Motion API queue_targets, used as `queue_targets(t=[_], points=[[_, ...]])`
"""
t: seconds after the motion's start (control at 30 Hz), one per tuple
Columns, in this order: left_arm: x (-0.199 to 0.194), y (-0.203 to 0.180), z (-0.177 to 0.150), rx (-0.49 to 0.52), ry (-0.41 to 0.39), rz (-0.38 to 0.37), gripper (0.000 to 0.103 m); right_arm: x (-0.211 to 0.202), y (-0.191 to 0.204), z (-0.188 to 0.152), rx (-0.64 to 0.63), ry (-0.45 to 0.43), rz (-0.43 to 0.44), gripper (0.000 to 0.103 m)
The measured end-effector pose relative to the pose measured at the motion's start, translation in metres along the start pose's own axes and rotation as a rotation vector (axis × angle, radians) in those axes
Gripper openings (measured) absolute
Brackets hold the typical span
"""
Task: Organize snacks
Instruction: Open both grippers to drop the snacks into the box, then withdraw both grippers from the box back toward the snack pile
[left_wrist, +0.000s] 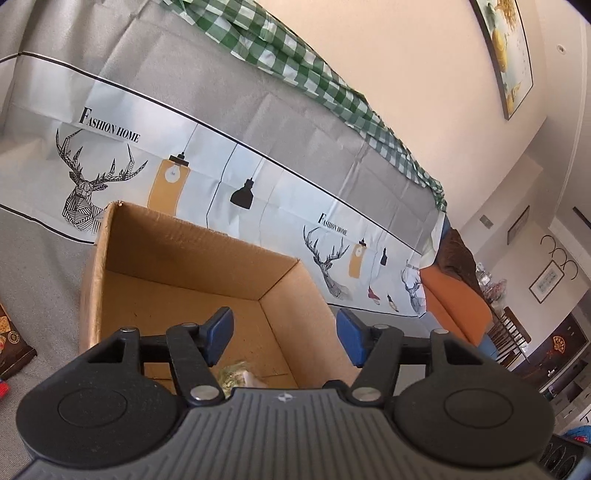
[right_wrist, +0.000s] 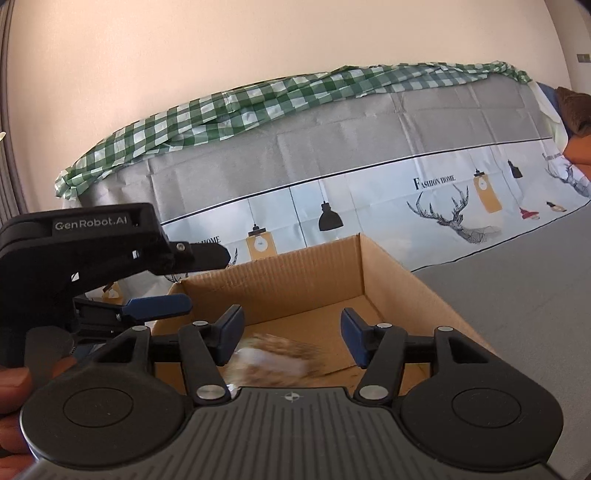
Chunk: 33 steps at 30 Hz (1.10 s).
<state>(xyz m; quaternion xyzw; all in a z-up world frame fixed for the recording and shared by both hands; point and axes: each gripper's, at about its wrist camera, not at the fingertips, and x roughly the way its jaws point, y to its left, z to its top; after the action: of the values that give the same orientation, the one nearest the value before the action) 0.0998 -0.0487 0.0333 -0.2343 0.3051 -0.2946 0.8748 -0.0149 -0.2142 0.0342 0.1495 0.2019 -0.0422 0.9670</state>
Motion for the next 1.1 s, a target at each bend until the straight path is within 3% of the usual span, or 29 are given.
queue_targets(t=[0.1,0.3,0.5,0.57,0.8,0.93,1.1], points=[[-0.005,-0.002,-0.002,0.036,-0.025,-0.002,0.067,0.0,0.005,-0.002,-0.012,0.002,0.001,0.061],[-0.019,-0.009,-0.007,0.139,-0.062,-0.005,0.08,-0.002,0.01,-0.003,-0.016,-0.001,-0.005,0.061],[-0.029,-0.002,-0.01,0.184,-0.03,0.033,0.092,-0.008,0.019,-0.005,-0.004,0.001,-0.001,0.061],[-0.035,0.005,-0.01,0.177,-0.016,0.073,0.102,-0.01,0.024,-0.005,-0.003,0.001,0.008,0.061],[-0.07,0.034,-0.004,0.129,0.009,0.21,0.103,-0.021,0.046,-0.007,0.002,0.005,0.053,0.061],[-0.091,0.056,0.0,0.105,0.056,0.36,0.103,-0.028,0.066,-0.01,-0.034,0.012,0.093,0.061],[-0.134,0.082,0.006,0.06,0.037,0.409,0.103,-0.034,0.098,-0.016,-0.119,0.024,0.151,0.064]])
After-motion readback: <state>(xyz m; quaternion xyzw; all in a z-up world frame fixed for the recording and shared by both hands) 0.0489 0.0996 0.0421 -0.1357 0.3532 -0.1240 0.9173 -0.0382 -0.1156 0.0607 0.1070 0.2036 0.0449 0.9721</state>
